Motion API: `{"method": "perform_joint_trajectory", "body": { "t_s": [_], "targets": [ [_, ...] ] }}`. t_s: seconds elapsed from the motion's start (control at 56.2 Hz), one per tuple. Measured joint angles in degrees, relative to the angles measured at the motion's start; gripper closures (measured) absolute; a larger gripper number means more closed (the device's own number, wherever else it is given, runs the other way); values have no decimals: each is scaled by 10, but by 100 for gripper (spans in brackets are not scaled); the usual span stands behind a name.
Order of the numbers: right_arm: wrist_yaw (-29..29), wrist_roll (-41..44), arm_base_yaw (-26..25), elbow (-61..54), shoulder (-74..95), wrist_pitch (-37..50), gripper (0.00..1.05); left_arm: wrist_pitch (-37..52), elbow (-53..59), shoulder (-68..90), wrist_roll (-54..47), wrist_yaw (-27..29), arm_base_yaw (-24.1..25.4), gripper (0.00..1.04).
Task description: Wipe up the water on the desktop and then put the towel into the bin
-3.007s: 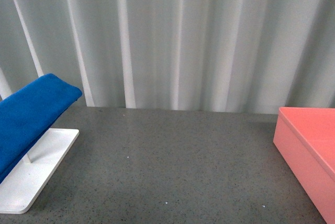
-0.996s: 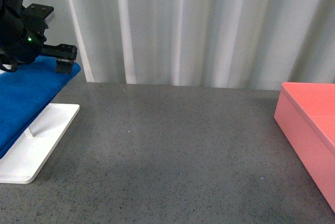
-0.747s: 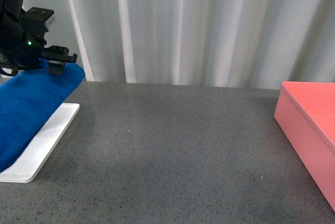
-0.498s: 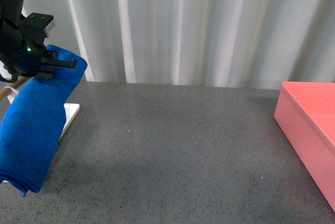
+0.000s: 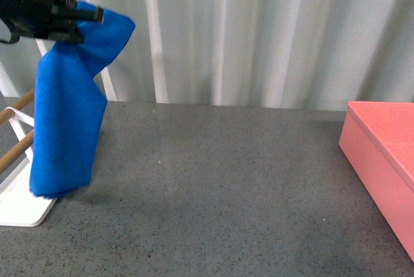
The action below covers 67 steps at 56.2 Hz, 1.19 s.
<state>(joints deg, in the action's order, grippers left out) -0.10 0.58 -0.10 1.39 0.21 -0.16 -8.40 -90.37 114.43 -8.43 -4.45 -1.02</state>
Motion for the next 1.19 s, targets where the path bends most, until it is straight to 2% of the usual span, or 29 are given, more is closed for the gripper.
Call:
{"method": "perform_joint_trajectory", "body": {
  "t_s": [0.178, 0.267, 0.409, 0.498, 0.534, 0.569, 0.587, 0.641, 0.694, 0.73, 0.854, 0.961, 1.192],
  "targets": [
    [0, 0, 0, 0, 0, 0, 7, 0, 30, -103, 39, -52, -70, 101],
    [0, 0, 0, 0, 0, 0, 7, 5, 53, -148, 73, -75, -126, 101],
    [0, 0, 0, 0, 0, 0, 7, 19, 78, -189, 126, -96, -202, 101],
    [-11, 5, -5, 1, 3, -2, 7, 25, 90, -202, 144, -102, -234, 101],
    [-119, 38, -36, 7, 28, -7, 7, 29, 93, -205, 148, -102, -243, 101],
    [-187, 72, -65, 11, 59, 5, 7, 33, 97, -208, 153, -102, -254, 101],
    [-249, 99, -82, 15, 84, 19, 7, 34, 97, -209, 155, -101, -256, 101],
    [-339, 130, -110, 25, 141, 63, 7, 37, 99, -211, 161, -101, -269, 101],
    [-396, 147, -124, 40, 197, 113, 7, 37, 102, -212, 161, -101, -277, 101],
    [-412, 151, -129, 51, 226, 141, 7, 37, 104, -212, 161, -99, -280, 101],
    [-417, 146, -130, 100, 317, 221, 7, 37, 111, -212, 162, -93, -281, 101],
    [-402, 119, -112, 134, 393, 271, 7, 40, 115, -212, 165, -92, -280, 101],
    [-366, -8, -47, 191, 557, 343, 7, 43, 116, -213, 178, -92, -279, 101]
  ]
}}
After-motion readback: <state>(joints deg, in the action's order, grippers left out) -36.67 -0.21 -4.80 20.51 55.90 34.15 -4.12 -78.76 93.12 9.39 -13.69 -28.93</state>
